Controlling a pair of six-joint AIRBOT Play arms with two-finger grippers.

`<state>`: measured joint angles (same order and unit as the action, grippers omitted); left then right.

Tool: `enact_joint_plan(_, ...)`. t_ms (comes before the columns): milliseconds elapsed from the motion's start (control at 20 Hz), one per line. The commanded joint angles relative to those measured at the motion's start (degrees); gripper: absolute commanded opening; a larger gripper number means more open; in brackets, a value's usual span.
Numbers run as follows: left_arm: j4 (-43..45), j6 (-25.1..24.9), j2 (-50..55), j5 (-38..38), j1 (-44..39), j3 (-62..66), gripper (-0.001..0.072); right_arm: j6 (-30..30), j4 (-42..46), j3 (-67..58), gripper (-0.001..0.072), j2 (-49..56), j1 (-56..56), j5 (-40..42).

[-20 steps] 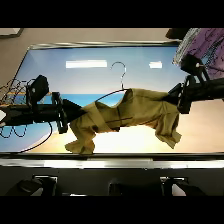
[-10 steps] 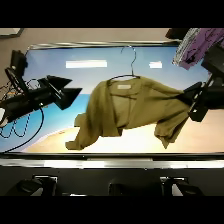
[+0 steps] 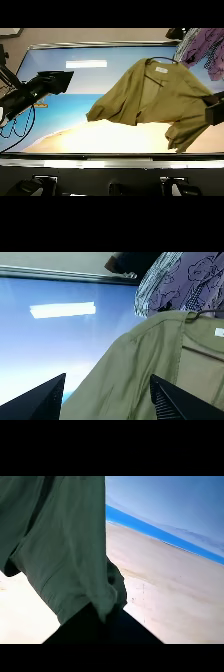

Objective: Fold the clothes and pants, and hang the long-sleeved shirts on hangers.

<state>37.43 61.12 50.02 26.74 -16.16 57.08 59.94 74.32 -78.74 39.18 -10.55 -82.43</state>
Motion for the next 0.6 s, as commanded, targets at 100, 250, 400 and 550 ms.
enact_joint_plan(100,0.0,1.5,0.0,2.0,0.0,0.0,0.0604,21.1,15.4,-0.1,0.0022,-2.6,0.0,4.4)
enact_joint_plan(250,0.0,1.5,0.0,2.5,0.0,0.0,0.0604,32.3,25.4,-2.4,0.0021,-2.6,0.0,11.0)
enact_joint_plan(400,0.1,1.5,0.1,4.2,0.0,0.0,0.0598,41.5,36.7,-5.6,0.0021,-2.1,0.0,15.1)
enact_joint_plan(550,0.1,1.5,0.2,4.4,0.0,0.0,0.0598,46.8,47.6,-8.5,0.0021,-0.2,0.0,14.3)
